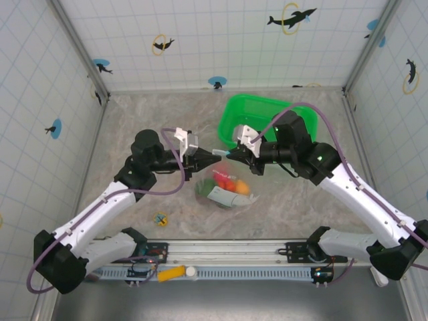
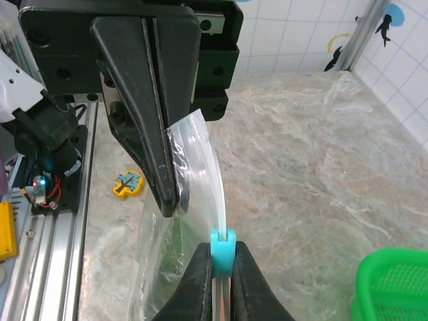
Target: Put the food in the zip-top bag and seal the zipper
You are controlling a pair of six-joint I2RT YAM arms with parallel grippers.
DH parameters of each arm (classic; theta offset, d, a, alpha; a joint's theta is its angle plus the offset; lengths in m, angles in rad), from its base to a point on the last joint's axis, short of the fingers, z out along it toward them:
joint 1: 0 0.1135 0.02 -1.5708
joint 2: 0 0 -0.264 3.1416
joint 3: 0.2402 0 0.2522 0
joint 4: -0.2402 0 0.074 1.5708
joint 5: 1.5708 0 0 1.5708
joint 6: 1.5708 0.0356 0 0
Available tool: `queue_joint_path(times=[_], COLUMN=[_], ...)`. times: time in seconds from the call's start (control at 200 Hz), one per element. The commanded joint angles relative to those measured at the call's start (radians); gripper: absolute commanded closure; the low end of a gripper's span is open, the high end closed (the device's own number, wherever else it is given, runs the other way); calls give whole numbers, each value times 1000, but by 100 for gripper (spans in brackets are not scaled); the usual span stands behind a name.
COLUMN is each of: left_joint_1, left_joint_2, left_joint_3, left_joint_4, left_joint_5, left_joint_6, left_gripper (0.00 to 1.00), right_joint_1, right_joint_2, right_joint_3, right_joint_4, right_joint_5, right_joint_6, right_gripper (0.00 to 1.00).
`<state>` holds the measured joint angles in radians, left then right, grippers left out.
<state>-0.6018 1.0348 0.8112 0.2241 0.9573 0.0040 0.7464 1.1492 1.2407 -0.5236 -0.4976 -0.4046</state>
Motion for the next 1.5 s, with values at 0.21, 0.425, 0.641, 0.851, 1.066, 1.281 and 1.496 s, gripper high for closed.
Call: queue_joint_path(times=[0.21,0.425,0.641,0.851,1.066,1.281,1.496], left_joint_1=[-6,-6,-6,-7,-6,-6,-6], left_joint_2=[-41,-42,-45,-71,-79,-73,-60], left_joint_3=[7,14,14,48,128,194,227], left_joint_4=[-20,-30,-38,-106,-218,-314,-425], left_joint_5=[-55,-55,-68,-141,-276,-390,-455], left_joint_6=[60,59,59,118,218,307,412], left_gripper=[100,100,100,100,100,100,100], right_joint_1=[3,4,3,4,20,97,167], right_joint_2=[-29,-22,-6,5,51,123,189], right_joint_3=[-14,4,5,55,176,255,338], right_joint_4=[54,76,73,-26,-150,-303,-409], right_joint_5=[-29,-77,-86,11,122,292,423], right_joint_6=[35,56,58,4,-11,-9,-27], right_gripper=[85,84,93,100,100,100,100])
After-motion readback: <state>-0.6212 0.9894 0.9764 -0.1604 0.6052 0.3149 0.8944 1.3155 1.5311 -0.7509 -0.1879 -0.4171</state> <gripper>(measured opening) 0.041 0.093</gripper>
